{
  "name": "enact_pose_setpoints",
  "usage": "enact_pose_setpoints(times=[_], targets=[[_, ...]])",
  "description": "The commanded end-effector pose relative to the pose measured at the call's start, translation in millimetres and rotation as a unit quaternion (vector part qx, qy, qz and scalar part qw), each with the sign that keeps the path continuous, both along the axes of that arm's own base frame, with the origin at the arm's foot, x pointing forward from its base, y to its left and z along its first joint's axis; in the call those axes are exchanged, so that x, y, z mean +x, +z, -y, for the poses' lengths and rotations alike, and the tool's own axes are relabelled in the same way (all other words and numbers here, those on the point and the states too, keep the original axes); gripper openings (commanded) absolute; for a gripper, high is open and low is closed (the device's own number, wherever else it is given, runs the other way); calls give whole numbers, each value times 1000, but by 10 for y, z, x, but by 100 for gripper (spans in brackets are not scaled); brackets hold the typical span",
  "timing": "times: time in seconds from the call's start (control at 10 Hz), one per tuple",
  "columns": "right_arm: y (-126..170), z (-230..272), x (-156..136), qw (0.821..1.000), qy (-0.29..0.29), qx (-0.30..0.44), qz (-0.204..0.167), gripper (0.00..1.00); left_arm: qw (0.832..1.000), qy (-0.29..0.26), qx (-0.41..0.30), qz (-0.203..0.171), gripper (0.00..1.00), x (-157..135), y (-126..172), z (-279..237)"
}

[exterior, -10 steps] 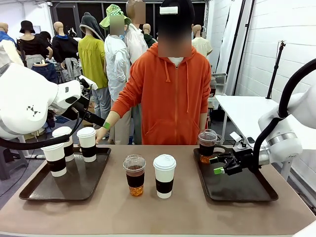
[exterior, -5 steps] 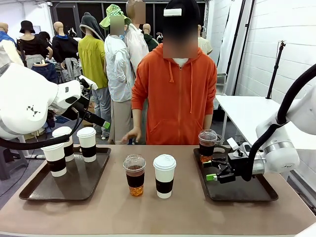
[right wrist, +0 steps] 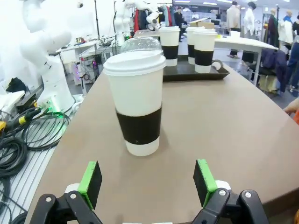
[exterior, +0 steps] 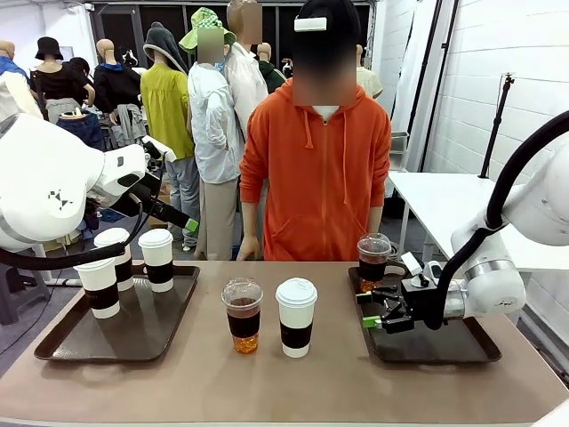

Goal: Distribute the coffee onto the tray.
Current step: Pick up another iced Americano from the middle of the table and place it on the right Handle tray.

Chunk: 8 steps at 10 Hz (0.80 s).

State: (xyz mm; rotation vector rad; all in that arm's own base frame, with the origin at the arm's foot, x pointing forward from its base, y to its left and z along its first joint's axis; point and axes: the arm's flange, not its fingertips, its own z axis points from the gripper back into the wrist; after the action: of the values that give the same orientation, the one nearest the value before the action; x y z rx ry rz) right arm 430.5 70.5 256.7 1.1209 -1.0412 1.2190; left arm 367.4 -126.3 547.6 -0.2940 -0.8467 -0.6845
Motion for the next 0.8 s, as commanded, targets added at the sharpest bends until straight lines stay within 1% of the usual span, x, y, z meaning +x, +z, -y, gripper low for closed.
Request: enact_pose_setpoints(times=[0.0,0.3,0.4,0.5,0.7], targets=[[-51,-60,44,1000,-16,24,7,100,1000,1,-3,-1,100,4,0,-12],[-76,-77,72,1000,-15,17,-1,100,1000,1,-3,-1,100,4,0,-12],[-79,-91,75,1000,-21,3,-2,100,1000,1,-3,-1,100,4,0,-12],[-49,-21,40,1000,-12,11,-5,100,1000,1,-3,-1,100,4,0,-12],[-49,-21,40,1000,-12,11,-5,100,1000,1,-3,-1,100,4,0,-12]])
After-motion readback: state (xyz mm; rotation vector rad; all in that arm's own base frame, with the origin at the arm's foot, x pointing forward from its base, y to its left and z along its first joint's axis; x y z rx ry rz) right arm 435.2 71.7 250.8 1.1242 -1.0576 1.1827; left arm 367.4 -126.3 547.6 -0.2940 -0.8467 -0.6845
